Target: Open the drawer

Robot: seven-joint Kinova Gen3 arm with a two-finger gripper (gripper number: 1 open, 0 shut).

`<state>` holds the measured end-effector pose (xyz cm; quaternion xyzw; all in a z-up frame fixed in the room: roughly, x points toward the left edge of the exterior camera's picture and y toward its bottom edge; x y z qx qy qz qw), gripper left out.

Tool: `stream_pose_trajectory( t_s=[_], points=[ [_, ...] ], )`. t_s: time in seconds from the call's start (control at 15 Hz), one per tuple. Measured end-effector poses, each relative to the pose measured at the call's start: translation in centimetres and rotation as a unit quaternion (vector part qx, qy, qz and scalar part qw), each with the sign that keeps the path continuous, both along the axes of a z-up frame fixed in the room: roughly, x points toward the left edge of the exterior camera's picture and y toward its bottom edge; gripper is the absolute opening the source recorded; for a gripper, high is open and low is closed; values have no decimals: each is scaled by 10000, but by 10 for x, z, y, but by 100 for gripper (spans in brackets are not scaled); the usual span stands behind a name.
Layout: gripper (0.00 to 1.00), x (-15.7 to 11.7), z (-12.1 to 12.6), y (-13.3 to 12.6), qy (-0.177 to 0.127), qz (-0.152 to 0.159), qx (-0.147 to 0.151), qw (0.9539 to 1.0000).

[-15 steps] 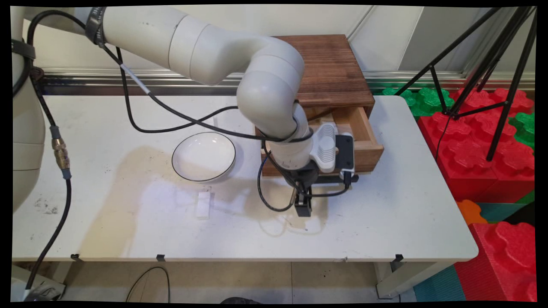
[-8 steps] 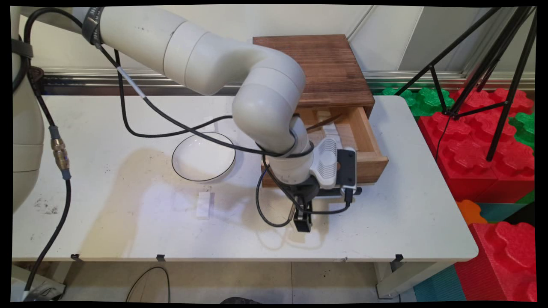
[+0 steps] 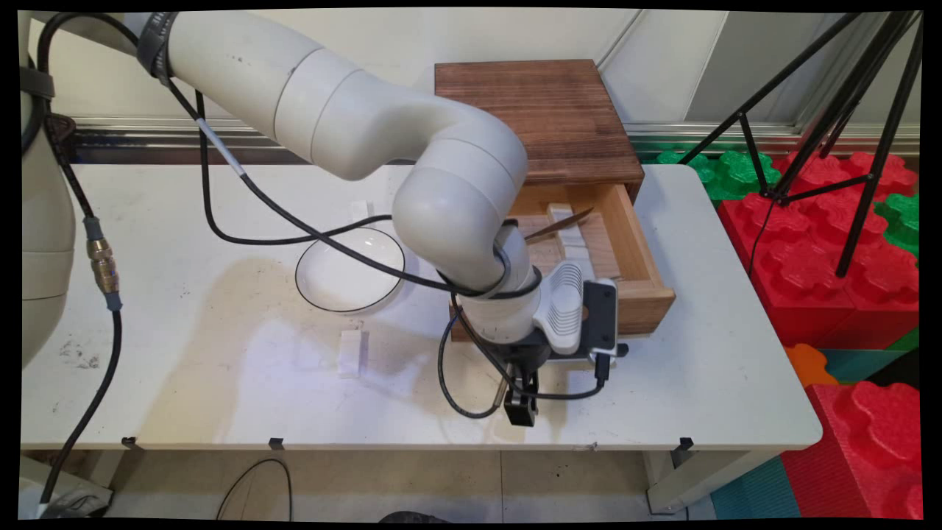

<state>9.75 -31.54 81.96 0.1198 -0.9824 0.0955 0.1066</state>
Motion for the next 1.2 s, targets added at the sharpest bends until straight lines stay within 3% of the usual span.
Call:
stream_pose_trajectory(
  t_s=[1.2],
  points=[
    [100,-9,-2,35,63,-109,142,9998]
  ],
)
